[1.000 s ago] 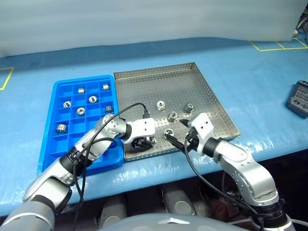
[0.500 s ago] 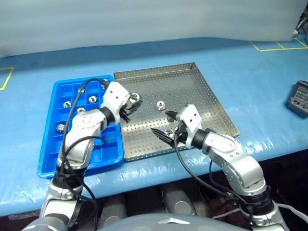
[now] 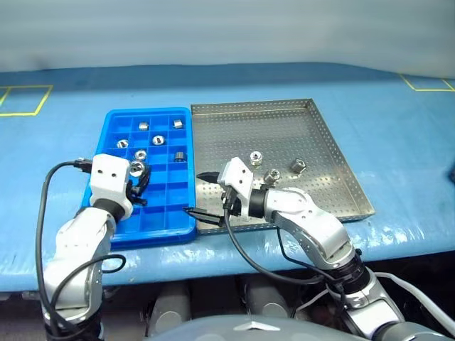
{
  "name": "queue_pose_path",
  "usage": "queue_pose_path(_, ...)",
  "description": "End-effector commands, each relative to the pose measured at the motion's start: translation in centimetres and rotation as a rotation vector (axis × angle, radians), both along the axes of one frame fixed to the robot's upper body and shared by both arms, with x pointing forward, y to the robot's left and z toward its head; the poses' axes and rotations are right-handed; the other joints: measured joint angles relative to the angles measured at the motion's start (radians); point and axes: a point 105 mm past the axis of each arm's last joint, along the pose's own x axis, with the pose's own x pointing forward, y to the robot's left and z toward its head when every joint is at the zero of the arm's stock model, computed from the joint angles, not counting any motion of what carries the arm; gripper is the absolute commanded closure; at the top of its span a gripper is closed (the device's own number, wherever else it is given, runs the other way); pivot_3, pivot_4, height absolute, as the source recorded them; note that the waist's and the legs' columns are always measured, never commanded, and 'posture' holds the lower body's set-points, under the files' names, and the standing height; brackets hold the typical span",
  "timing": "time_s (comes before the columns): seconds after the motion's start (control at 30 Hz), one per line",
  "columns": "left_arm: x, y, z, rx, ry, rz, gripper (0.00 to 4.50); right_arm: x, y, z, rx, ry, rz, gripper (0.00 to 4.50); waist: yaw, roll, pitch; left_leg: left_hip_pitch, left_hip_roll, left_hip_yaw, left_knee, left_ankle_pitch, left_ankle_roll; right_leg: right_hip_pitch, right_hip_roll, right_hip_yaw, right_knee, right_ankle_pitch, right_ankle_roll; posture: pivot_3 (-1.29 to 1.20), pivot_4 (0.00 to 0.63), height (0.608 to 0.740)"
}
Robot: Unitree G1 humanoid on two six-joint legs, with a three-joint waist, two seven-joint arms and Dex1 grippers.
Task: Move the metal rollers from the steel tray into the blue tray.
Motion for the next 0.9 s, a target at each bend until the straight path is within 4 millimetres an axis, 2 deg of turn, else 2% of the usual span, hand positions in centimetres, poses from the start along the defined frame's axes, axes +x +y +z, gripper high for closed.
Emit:
queue_pose_path(0.03,-0.4,1.1,0.3,0.034,-0.014,0.068,2.77,-0.5,0.3,0.8,0.019,-0.025,0.039,0.00,0.005,0.000,0.000,0.000,0.000,0.000,0.000,0.000,0.000,0.000,0.000,0.000,0.000,-0.001,-0.002,0.05,0.150,0.740)
queue_pose_path(0.37,-1.6,1.2,-4.2,-0.014,0.176,0.117,2.77,-0.9,-0.1,0.3,0.004,-0.013,0.023,0.00,0.001,0.000,0.000,0.000,0.000,0.000,0.000,0.000,0.000,0.000,0.000,0.000,0.000,-0.002,-0.003,0.01,0.150,0.740)
queue_pose_path(0.4,-1.6,1.2,-4.4,-0.015,0.184,0.117,2.03,-0.9,-0.1,0.3,0.006,-0.011,0.019,0.00,0.001,0.000,0.000,0.000,0.000,0.000,0.000,0.000,0.000,0.000,0.000,0.000,0.000,-0.002,-0.003,0.01,0.150,0.740)
queue_pose_path(0.47,-1.6,1.1,-4.4,-0.011,0.186,0.113,1.50,-0.9,-0.2,0.2,0.009,-0.007,0.010,0.00,0.000,0.000,0.000,0.001,0.000,0.001,0.000,0.000,0.000,0.000,0.000,0.000,0.000,-0.002,-0.004,0.00,0.150,0.740)
queue_pose_path(0.6,-0.7,0.5,-2.6,-0.030,0.112,0.074,0.20,-0.7,-0.7,0.2,0.007,-0.007,-0.020,0.00,0.004,0.000,0.000,0.001,0.000,0.001,0.000,0.000,0.000,0.000,-0.001,0.000,0.000,-0.002,-0.004,-0.01,0.150,0.740)
queue_pose_path(0.63,-0.1,0.0,-1.4,-0.040,0.055,0.032,0.02,-0.5,-1.3,0.3,0.004,-0.011,-0.044,0.00,0.007,0.000,0.000,0.000,-0.001,0.001,0.001,0.000,0.000,0.000,-0.001,0.000,0.000,-0.002,-0.004,-0.01,0.150,0.740)
queue_pose_path(0.77,1.4,-2.4,2.4,-0.064,-0.100,-0.155,0.02,0.5,-3.7,0.4,-0.023,-0.026,-0.142,0.00,0.008,-0.001,0.000,-0.001,-0.001,0.001,0.004,0.000,0.000,0.001,-0.001,0.000,-0.001,-0.002,-0.003,-0.03,0.150,0.740)
queue_pose_path(0.9,2.4,-5.2,4.1,-0.059,-0.138,-0.378,0.02,1.2,-6.3,0.1,-0.060,-0.029,-0.250,0.00,-0.009,-0.001,0.000,-0.001,-0.001,0.002,0.002,0.000,0.000,0.000,-0.001,0.000,-0.001,-0.002,-0.003,-0.06,0.150,0.740)
